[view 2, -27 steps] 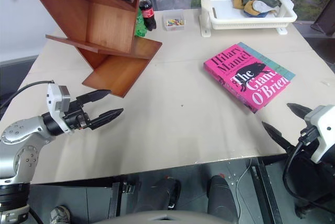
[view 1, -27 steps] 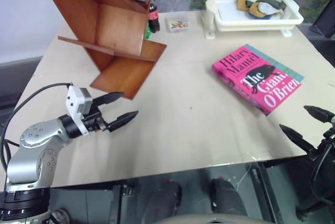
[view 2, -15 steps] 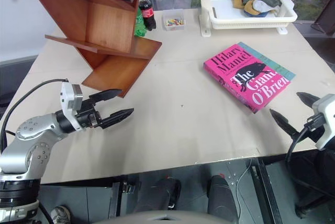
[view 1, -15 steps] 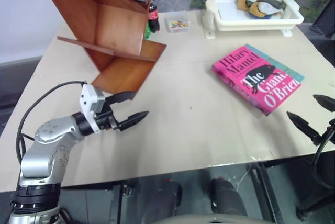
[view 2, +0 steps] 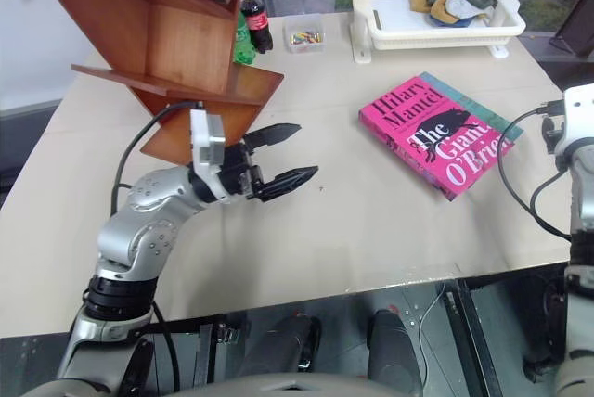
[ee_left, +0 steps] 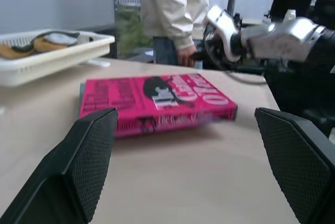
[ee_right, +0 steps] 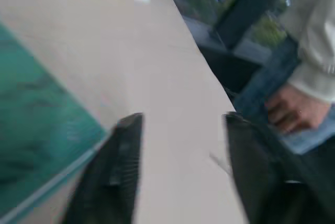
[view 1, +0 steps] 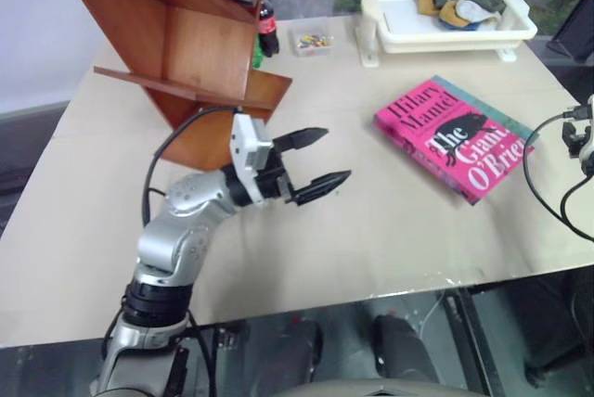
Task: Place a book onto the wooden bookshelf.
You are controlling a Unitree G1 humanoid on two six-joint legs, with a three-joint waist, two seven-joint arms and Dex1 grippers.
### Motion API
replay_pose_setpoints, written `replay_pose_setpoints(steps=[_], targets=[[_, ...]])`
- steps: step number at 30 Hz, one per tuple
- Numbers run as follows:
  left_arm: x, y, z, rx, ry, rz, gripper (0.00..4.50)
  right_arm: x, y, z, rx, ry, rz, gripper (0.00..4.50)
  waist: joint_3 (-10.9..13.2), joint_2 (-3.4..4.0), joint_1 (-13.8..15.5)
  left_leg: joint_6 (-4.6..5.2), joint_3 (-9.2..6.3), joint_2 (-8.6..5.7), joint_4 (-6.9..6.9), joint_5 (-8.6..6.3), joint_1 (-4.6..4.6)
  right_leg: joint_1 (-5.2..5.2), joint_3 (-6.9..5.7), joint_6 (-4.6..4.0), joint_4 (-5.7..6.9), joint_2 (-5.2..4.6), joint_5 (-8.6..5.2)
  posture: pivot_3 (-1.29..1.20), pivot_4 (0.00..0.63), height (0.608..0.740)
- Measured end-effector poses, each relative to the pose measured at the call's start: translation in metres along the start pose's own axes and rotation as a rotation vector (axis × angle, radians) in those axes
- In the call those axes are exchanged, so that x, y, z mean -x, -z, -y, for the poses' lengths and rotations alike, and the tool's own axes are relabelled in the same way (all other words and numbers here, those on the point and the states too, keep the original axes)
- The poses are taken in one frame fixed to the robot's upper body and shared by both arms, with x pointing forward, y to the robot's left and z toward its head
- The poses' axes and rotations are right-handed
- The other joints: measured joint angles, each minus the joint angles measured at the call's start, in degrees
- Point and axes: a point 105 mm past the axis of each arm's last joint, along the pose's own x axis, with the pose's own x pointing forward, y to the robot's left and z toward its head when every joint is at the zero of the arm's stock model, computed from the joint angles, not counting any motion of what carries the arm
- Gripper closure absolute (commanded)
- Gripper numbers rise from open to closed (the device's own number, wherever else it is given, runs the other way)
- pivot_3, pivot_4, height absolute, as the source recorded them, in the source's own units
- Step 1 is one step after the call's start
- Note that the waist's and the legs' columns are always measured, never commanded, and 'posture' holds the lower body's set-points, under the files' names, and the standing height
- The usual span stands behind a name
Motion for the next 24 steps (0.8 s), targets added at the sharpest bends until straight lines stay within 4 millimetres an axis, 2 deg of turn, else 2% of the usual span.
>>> replay_pose_setpoints(steps=[2, 3, 5, 10, 13, 18, 24], targets=[[-0.003, 0.000, -0.001, 0.003, -0.022, 0.010, 0.00, -0.009, 0.006, -0.002, 0.016, -0.001, -0.023, 4.16, 0.0, 0.00, -0.5, 0.04, 0.09, 0.00, -0.02, -0.02, -0.13, -0.16, 0.09, 0.00, -0.06, -0.01, 0.00, 0.00, 0.150, 0.740], [-0.004, 0.000, -0.001, 0.005, -0.028, 0.012, 0.00, -0.012, 0.008, -0.002, 0.017, -0.001, -0.032, 4.43, 0.0, 0.00, -0.7, 0.06, 0.14, 0.00, -0.02, -0.04, -0.13, -0.16, 0.13, 0.01, -0.08, -0.01, 0.01, 0.00, 0.150, 0.740], [-0.005, 0.000, 0.000, 0.005, -0.039, 0.015, 0.00, -0.016, 0.012, -0.001, 0.004, 0.002, -0.050, 4.43, 0.0, 0.00, -0.8, 0.09, 0.20, 0.00, 0.00, -0.06, -0.13, -0.17, 0.19, 0.02, -0.09, -0.01, 0.01, 0.00, 0.150, 0.740], [-0.010, -0.003, 0.009, -0.001, -0.056, 0.042, 0.00, -0.030, -0.004, -0.012, -0.242, -0.011, -0.042, 4.43, 0.0, 0.00, -0.9, 0.11, 0.29, 0.05, 0.06, -0.06, -0.04, -0.13, 0.31, 0.09, 0.00, 0.09, 0.06, 0.00, 0.150, 0.740], [-0.009, -0.001, 0.010, 0.010, -0.069, 0.035, 0.00, -0.032, 0.000, -0.016, -0.291, -0.025, -0.057, 4.43, 0.0, 0.01, -0.5, 0.11, 0.27, 0.06, 0.08, -0.06, -0.05, -0.13, 0.30, 0.09, 0.03, 0.10, 0.06, 0.00, 0.150, 0.740], [-0.008, 0.002, 0.009, 0.025, -0.091, 0.026, 0.00, -0.032, 0.019, -0.025, -0.347, -0.060, -0.124, 4.43, 0.0, 0.01, -0.6, 0.15, 0.31, 0.00, 0.10, -0.09, -0.08, -0.14, 0.35, 0.09, -0.01, 0.04, 0.07, 0.00, 0.150, 0.740], [-0.007, 0.002, 0.012, 0.035, -0.086, 0.034, 0.00, -0.030, 0.024, -0.038, -0.464, -0.166, -0.161, 4.43, 0.0, 0.02, -0.9, 0.15, 0.34, 0.05, 0.09, -0.09, -0.05, -0.15, 0.38, 0.09, 0.01, 0.09, 0.07, 0.00, 0.150, 0.740]])
